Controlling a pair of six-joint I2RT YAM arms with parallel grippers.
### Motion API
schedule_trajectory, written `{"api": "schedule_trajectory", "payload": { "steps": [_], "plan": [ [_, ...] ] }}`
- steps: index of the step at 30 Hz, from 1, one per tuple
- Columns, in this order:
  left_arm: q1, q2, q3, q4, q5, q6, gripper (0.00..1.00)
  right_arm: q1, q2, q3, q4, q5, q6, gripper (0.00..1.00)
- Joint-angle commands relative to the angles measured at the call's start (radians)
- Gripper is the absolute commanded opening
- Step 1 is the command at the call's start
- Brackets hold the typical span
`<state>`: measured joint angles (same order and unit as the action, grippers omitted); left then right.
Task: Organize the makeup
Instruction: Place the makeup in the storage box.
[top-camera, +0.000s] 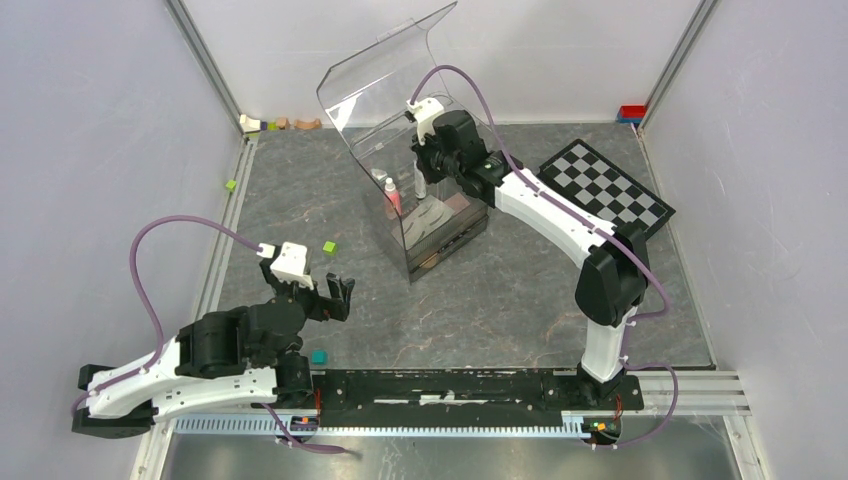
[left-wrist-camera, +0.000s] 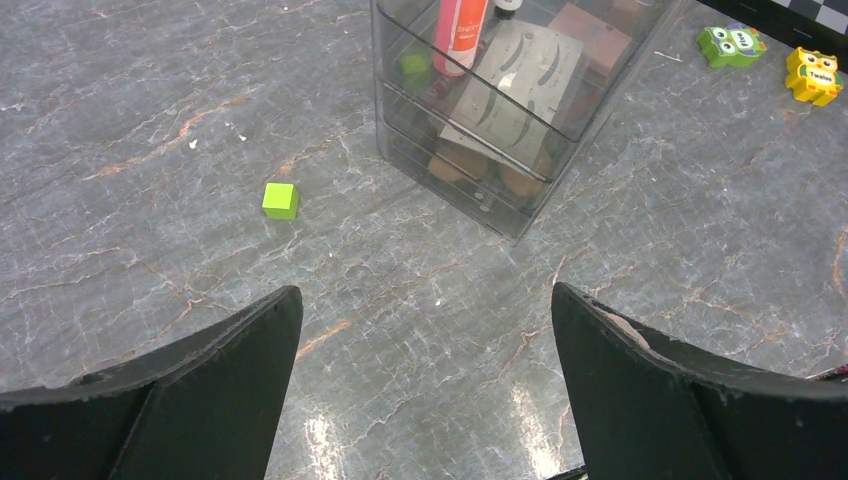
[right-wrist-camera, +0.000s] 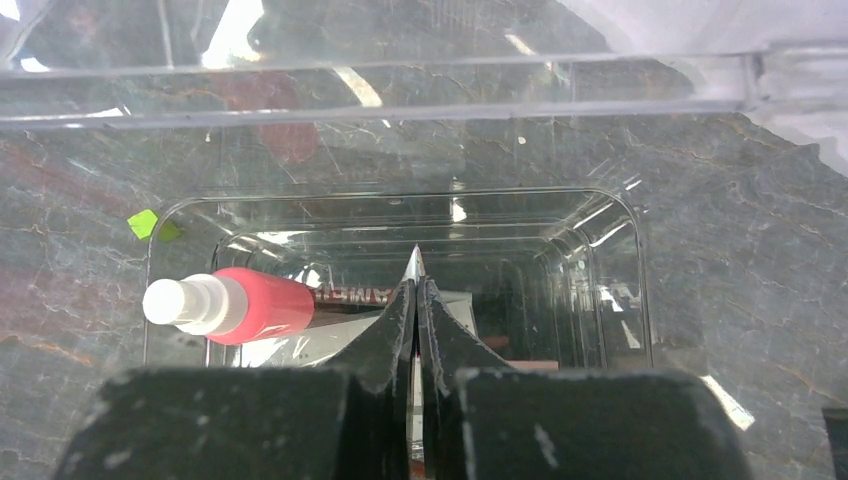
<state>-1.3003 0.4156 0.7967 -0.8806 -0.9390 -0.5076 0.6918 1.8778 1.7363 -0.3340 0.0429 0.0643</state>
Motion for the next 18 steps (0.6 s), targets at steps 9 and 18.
{"api": "schedule_trajectory", "payload": {
  "steps": [9, 18],
  "plan": [
    [-0.005, -0.017, -0.004, 0.038, -0.029, 0.017, 1.0, -0.009, 0.003, -0.015, 0.024, -0.036, -0.001, 0.4],
    [-0.005, -0.017, -0.005, 0.038, -0.028, 0.017, 1.0, -0.009, -0.011, -0.012, 0.024, -0.04, 0.001, 0.55]
  ]
}}
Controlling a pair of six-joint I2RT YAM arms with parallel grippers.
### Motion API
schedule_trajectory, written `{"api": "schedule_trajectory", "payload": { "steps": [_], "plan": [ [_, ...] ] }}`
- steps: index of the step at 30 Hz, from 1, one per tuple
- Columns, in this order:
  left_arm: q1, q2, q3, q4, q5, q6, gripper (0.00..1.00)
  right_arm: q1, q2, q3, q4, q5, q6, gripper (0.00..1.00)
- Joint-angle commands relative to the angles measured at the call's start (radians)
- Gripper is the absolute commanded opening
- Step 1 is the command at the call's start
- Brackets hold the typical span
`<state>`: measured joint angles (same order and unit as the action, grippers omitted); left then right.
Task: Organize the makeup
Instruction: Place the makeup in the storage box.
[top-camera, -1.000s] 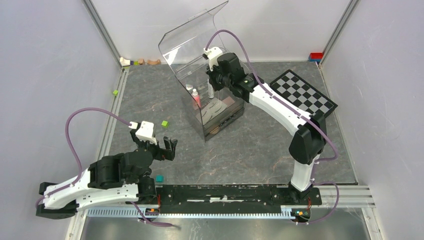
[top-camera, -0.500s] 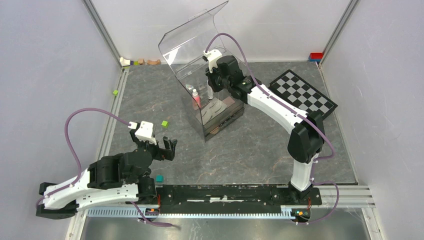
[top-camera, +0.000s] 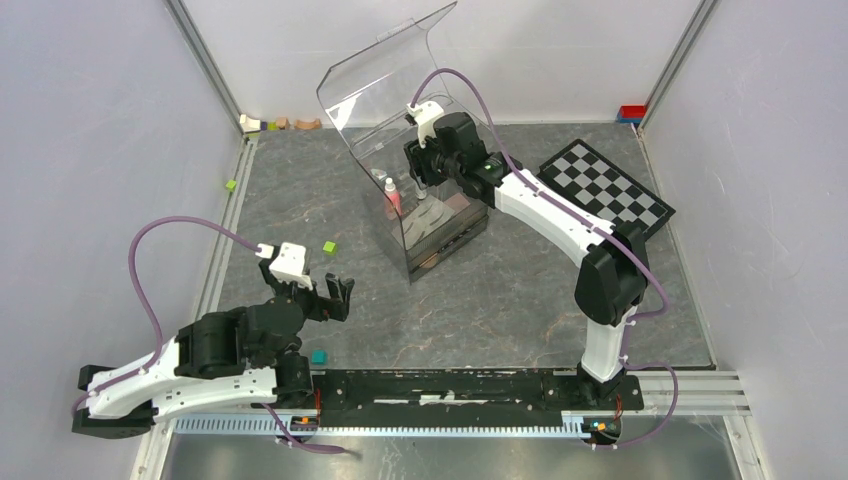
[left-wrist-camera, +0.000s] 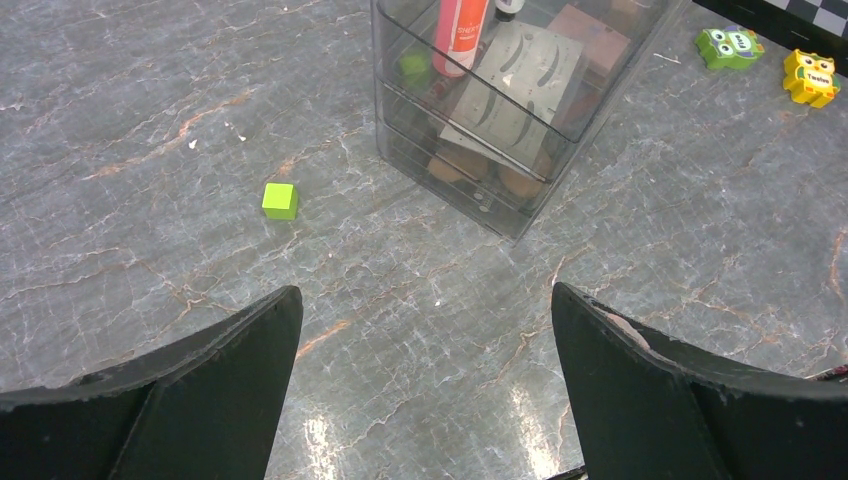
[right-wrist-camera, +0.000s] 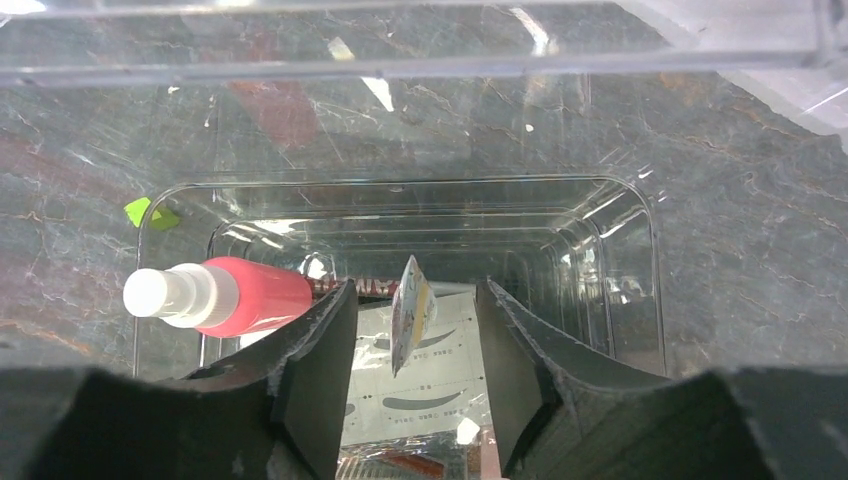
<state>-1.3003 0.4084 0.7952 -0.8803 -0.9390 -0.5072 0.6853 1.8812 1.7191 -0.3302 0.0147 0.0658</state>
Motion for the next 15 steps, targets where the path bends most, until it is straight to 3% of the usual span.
{"api": "schedule_trajectory", "payload": {
  "steps": [1, 15],
  "plan": [
    [-0.005, -0.011, -0.003, 0.038, -0.029, 0.017, 1.0, -0.003, -0.017, 0.013, 0.018, -0.012, 0.0, 0.56],
    [-0.004, -0.067, -0.005, 0.038, -0.036, 0.006, 1.0, -0.003, -0.161, 0.067, -0.023, -0.099, 0.053, 0.63]
  ]
}}
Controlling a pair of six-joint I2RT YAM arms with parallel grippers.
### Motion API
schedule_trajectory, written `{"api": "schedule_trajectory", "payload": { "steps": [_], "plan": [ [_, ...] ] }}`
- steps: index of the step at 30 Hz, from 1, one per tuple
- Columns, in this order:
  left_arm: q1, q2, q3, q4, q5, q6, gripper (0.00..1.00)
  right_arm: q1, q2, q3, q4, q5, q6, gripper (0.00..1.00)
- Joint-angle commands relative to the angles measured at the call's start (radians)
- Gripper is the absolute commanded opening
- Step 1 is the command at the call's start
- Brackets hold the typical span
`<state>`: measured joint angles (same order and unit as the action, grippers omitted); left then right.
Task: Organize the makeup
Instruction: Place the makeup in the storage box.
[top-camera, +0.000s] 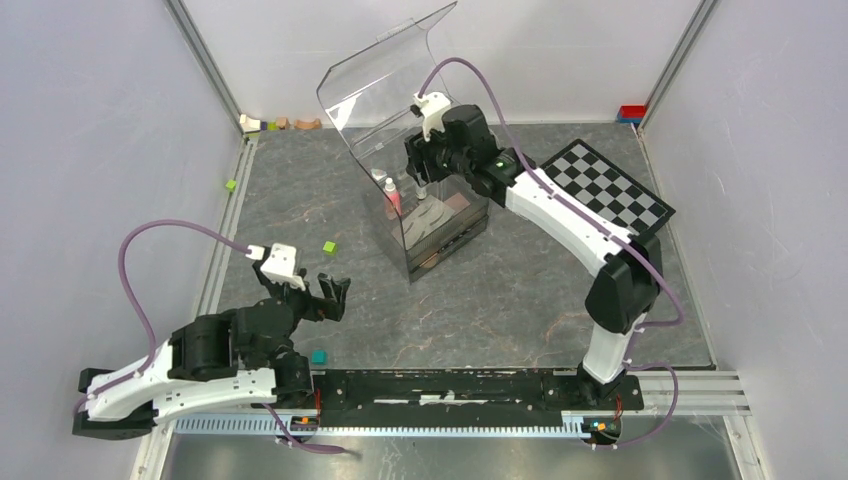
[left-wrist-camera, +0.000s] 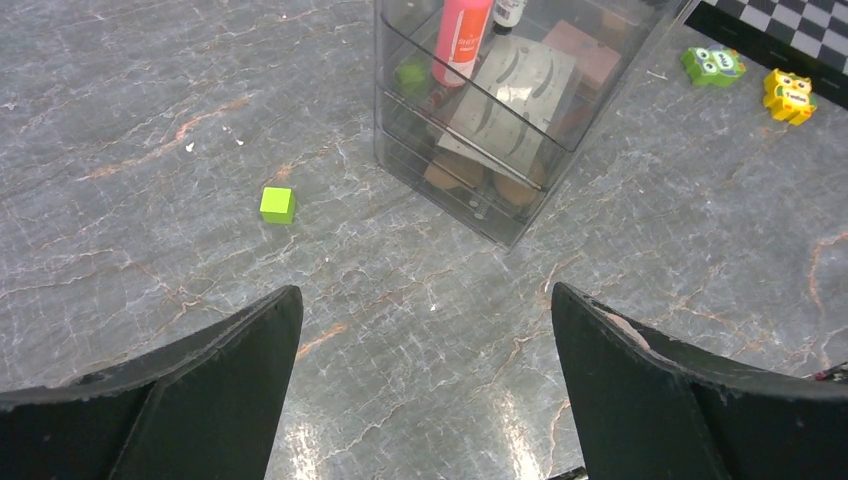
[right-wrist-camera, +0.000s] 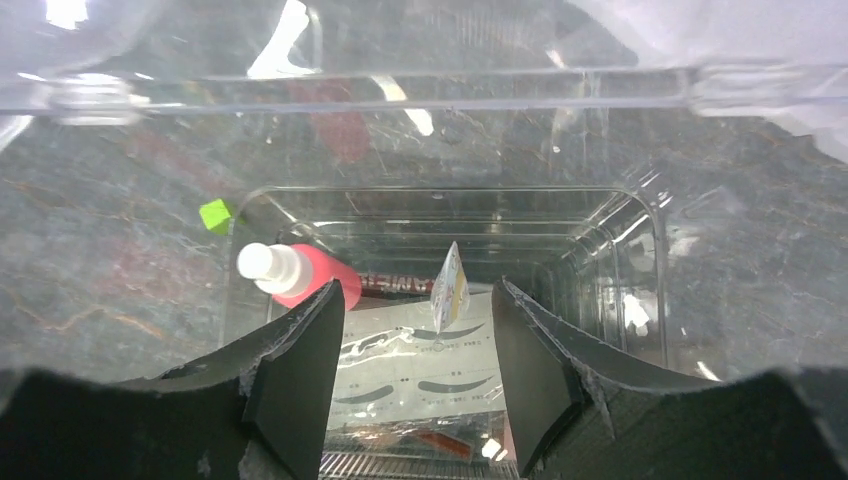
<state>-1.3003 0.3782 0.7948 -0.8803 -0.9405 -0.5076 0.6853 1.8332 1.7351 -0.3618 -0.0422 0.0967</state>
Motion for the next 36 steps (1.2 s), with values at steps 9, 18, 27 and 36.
{"api": "schedule_trajectory", "payload": {
  "steps": [9, 18, 27, 36],
  "plan": [
    [-0.005, -0.018, 0.038, -0.003, -0.03, -0.028, 1.0, -0.003, -0.411, -0.199, -0.023, 0.001, 0.002, 0.65],
    [-0.004, -0.018, 0.067, -0.051, -0.011, -0.136, 1.0, -0.003, -0.824, -0.652, -0.095, 0.091, 0.073, 0.67],
    [-0.005, 0.082, 0.18, -0.189, 0.071, -0.236, 1.0, -0.003, -1.086, -1.016, -0.172, 0.199, 0.275, 0.73],
    [-0.005, 0.421, 0.685, -0.09, 0.224, 0.135, 1.0, -0.003, -1.033, -1.09, -0.219, 0.181, 0.303, 0.8]
  ]
}}
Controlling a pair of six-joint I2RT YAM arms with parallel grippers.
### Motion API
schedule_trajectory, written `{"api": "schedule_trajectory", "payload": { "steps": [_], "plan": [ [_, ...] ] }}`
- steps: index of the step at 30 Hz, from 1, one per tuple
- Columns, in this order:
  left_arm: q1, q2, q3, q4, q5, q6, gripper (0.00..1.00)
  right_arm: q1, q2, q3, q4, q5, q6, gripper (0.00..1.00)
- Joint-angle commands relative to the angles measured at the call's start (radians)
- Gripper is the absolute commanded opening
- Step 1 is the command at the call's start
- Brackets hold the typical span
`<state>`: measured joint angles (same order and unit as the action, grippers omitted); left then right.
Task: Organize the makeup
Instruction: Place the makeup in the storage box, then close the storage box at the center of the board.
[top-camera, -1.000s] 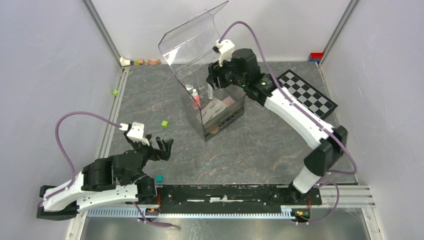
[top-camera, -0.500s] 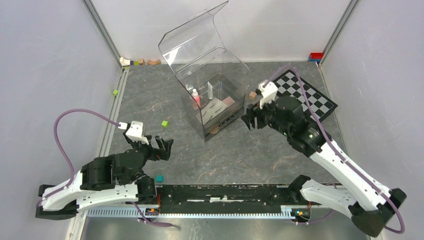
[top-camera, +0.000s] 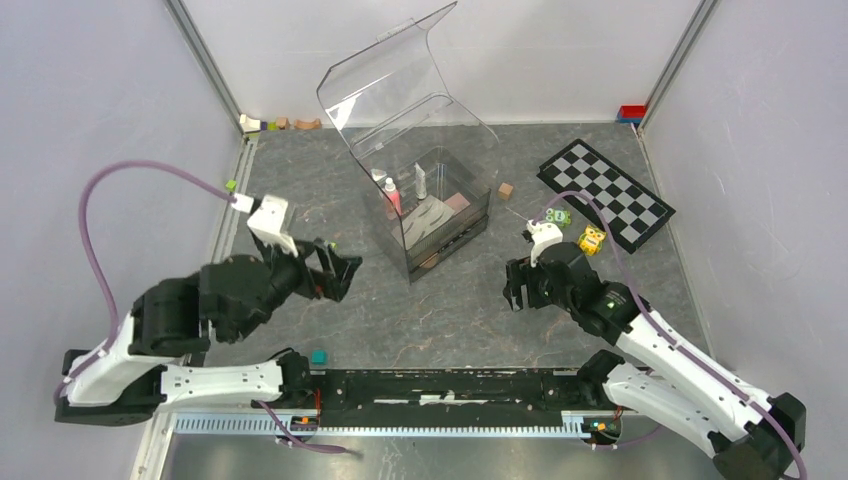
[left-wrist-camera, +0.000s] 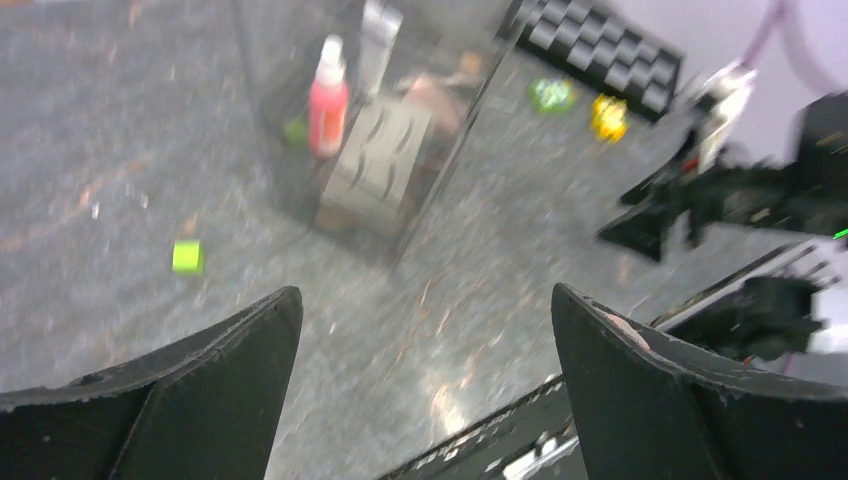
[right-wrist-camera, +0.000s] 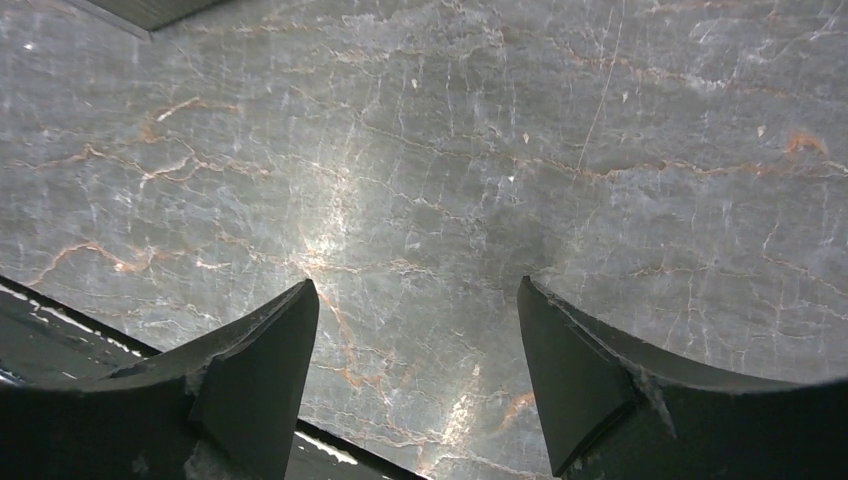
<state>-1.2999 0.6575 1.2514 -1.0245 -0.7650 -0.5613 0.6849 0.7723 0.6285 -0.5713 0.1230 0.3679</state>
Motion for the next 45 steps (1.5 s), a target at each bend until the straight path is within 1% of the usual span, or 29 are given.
{"api": "schedule_trajectory", "payload": {
  "steps": [1, 8, 14, 16, 19, 22, 24, 27, 28, 29, 31, 32, 33, 36, 39, 41, 45],
  "plan": [
    [-0.005, 0.182, 0.283, 0.058, 0.057, 0.218, 1.0, -0.002, 0.036, 0.022, -0.015, 0.015, 0.031, 0.81],
    [-0.005, 0.41, 0.71, 0.082, 0.1, 0.417, 1.0, -0.002, 0.033, -0.004, 0.022, 0.027, 0.023, 0.84],
    [-0.005, 0.595, 1.056, 0.169, 0.112, 0.621, 1.0, -0.002, 0.059, -0.009, 0.061, -0.031, -0.009, 0.84],
    [-0.004, 0.66, 1.155, 0.207, 0.083, 0.696, 1.0, -0.002, 0.072, -0.004, 0.058, -0.037, -0.019, 0.84],
    [-0.004, 0.75, 1.259, 0.263, 0.054, 0.793, 1.0, -0.002, 0.071, -0.011, 0.056, -0.041, -0.025, 0.84],
    [0.008, 0.812, 1.289, 0.339, 0.037, 0.871, 1.0, -0.002, 0.051, -0.031, 0.06, -0.049, -0.029, 0.84],
    [0.041, 0.852, 1.311, 0.369, 0.065, 0.892, 1.0, -0.002, 0.039, -0.044, 0.058, -0.053, -0.028, 0.84],
    [0.127, 0.917, 1.358, 0.366, 0.175, 0.866, 1.0, -0.002, 0.022, -0.062, 0.05, -0.056, -0.03, 0.85],
    [0.184, 0.941, 1.376, 0.356, 0.23, 0.833, 1.0, -0.002, 0.016, -0.067, 0.046, -0.055, -0.033, 0.85],
    [0.245, 0.955, 1.392, 0.347, 0.308, 0.772, 1.0, -0.002, 0.011, -0.07, 0.043, -0.055, -0.033, 0.85],
    [0.429, 0.975, 1.392, 0.357, 0.469, 0.631, 1.0, -0.002, 0.001, -0.075, 0.035, -0.057, -0.033, 0.84],
    [0.493, 0.98, 1.385, 0.376, 0.537, 0.575, 1.0, -0.002, -0.004, -0.077, 0.033, -0.059, -0.033, 0.85],
    [0.551, 0.986, 1.381, 0.407, 0.6, 0.52, 1.0, -0.002, -0.01, -0.08, 0.029, -0.061, -0.032, 0.85],
    [0.668, 0.998, 1.381, 0.507, 0.74, 0.409, 1.0, -0.002, -0.024, -0.088, 0.021, -0.062, -0.034, 0.85],
    [0.77, 1.004, 1.381, 0.576, 0.823, 0.316, 1.0, -0.002, -0.03, -0.101, 0.021, -0.063, -0.034, 0.85],
    [0.829, 1.009, 1.374, 0.588, 0.843, 0.275, 1.0, -0.002, -0.029, -0.105, 0.021, -0.063, -0.034, 0.85],
    [0.94, 0.991, 1.29, 0.604, 0.851, 0.213, 1.0, -0.002, -0.029, -0.111, 0.027, -0.065, -0.029, 0.85]
  ]
}}
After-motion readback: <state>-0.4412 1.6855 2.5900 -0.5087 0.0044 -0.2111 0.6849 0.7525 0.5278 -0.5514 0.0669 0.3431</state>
